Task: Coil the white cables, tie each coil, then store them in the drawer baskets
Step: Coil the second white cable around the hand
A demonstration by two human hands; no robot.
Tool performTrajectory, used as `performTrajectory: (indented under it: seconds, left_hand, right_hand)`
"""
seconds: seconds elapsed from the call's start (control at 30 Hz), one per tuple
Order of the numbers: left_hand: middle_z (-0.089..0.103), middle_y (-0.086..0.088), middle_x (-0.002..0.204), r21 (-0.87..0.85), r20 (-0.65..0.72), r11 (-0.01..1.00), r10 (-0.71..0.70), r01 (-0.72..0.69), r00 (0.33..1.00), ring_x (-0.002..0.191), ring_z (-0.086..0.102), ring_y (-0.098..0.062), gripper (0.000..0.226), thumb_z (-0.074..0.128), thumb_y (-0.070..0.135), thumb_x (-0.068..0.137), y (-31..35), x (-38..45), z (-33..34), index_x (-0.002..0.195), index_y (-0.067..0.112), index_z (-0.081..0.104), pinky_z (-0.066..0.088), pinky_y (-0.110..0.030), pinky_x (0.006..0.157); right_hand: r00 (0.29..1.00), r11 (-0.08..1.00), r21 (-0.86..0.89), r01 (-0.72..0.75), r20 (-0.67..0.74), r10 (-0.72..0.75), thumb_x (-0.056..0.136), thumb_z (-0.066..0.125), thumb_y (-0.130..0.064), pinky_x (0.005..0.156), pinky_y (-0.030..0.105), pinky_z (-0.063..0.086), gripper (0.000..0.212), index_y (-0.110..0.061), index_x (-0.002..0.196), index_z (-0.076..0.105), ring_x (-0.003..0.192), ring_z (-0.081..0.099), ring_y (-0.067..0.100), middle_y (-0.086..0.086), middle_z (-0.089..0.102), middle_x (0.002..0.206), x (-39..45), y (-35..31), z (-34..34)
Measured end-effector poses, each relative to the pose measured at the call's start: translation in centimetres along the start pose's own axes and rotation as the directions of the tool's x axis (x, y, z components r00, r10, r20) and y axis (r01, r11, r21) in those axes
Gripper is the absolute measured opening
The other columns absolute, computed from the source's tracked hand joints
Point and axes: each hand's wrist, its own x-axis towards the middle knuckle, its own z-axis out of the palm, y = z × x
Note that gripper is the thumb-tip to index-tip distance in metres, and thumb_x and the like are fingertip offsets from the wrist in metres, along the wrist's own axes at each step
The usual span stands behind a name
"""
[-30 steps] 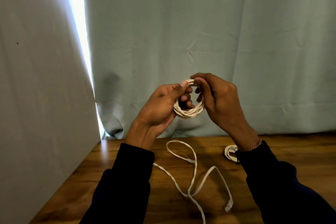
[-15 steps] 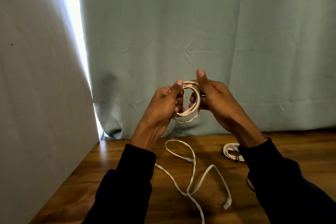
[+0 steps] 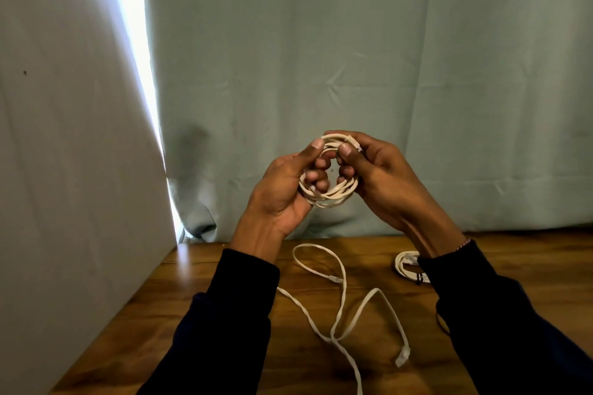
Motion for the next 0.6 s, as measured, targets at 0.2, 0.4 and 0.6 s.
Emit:
performTrajectory:
  seconds: [0.2,0.4,0.6]
  left_hand:
    - [0.039,0.001,0.061,0.227,0.023,0.974,0.011,-0.016,1.000,0.044,0.032,-0.002,0.028,0.053,0.026,0.100,0.3,-0.2,-0.1,0.089,0.002,0.062,0.026,-0.012,0.039]
    - [0.037,0.002,0.062,0.364,0.053,0.925,-0.136,0.107,0.989,0.046,0.030,-0.002,0.034,0.042,0.017,0.106,0.5,-0.8,0.3,0.076,0.007,0.055,0.025,-0.014,0.041]
    - [0.047,-0.002,0.059,0.370,0.027,0.920,-0.151,0.130,0.988,0.049,0.041,-0.007,0.032,0.042,0.007,0.104,0.5,-1.1,0.5,0.075,0.004,0.054,0.038,-0.017,0.043]
  right_hand:
    - [0.990,0.788,-0.600,0.142,0.104,-0.100,0.091,0.059,-0.051,0.090,0.029,0.056,0.056,-0.029,0.141,0.048,0.108,0.062,0.007,-0.006,0.057,0.131,-0.3,-0.8,-0.9]
    - [0.904,0.182,-0.886,0.426,0.411,-0.116,0.046,0.069,-0.088,0.121,0.043,0.015,0.133,-0.038,0.157,0.017,0.152,0.014,0.022,-0.006,0.018,0.165,-0.8,-1.6,-0.8]
    - [0.914,0.095,-0.913,0.397,0.383,-0.135,0.064,0.080,-0.063,0.074,0.029,0.048,0.098,-0.022,0.144,0.040,0.102,0.059,0.018,-0.002,0.055,0.124,-1.2,-0.6,0.2]
